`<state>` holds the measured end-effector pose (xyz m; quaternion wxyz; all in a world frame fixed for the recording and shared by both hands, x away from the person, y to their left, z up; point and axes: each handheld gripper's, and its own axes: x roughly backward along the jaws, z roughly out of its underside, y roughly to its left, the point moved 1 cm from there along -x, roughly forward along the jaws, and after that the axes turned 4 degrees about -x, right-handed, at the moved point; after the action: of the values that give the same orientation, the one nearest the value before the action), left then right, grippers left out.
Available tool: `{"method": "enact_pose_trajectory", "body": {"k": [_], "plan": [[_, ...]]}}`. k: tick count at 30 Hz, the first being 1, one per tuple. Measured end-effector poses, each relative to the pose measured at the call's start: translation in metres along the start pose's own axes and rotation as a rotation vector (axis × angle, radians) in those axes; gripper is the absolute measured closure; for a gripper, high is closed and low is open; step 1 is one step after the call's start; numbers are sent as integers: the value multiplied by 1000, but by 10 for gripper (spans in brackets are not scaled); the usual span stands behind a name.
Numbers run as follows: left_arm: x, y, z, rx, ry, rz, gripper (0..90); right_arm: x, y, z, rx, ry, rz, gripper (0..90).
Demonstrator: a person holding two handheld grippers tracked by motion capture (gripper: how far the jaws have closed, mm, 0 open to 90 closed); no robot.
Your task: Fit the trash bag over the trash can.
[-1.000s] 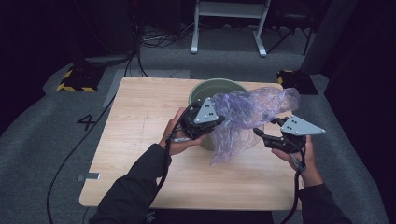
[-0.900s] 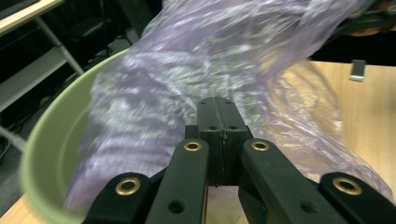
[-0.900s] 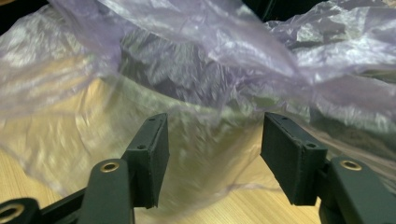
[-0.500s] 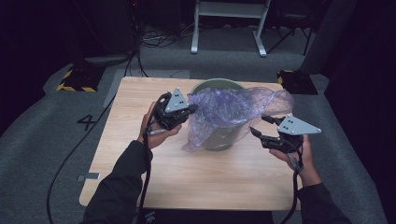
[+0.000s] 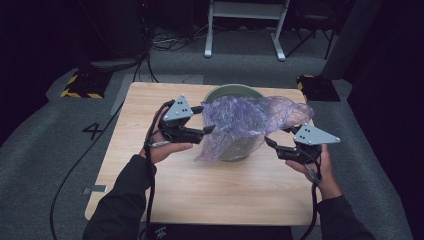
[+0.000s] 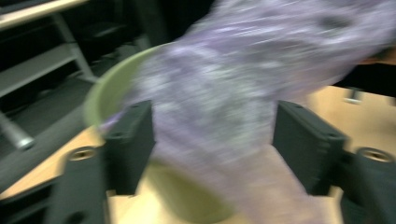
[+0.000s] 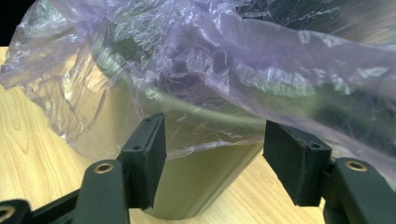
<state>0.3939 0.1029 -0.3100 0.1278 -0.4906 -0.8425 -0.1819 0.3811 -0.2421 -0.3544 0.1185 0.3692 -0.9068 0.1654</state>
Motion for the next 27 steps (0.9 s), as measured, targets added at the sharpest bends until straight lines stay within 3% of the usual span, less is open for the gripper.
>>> {"method": "enact_pose_trajectory", "body": {"k": [4,6,8,10,11,14,15,18,20,24,27], "plan": [[-4,-24,-15,-47,-25,79,184,0,1,-1,2,-2,2,382],[-10,-33,-21,-62,-8,96,162,0,2,-1,5,-4,-3,372],[-23,-42,-25,-103,50,64,160,-1,3,-2,6,-10,-9,358],[-27,-43,-26,-106,66,42,170,-1,4,-2,5,-15,-19,356],[-31,-42,-27,-94,83,23,201,-1,4,-2,4,-18,-23,355],[-38,-36,-27,-84,104,3,406,0,7,-3,8,-26,-24,369],[-40,-34,-26,-81,108,7,520,1,8,-3,13,-29,-22,403],[-43,-29,-25,-104,116,-2,686,3,12,-4,22,-47,-32,587],[-43,-26,-24,-105,107,-5,819,3,16,-3,59,-45,-52,796],[-42,-22,-24,-111,91,-27,888,1,20,0,74,-36,-65,900],[-39,-17,-23,-98,77,-46,897,1,20,3,70,-31,-69,900]]}}
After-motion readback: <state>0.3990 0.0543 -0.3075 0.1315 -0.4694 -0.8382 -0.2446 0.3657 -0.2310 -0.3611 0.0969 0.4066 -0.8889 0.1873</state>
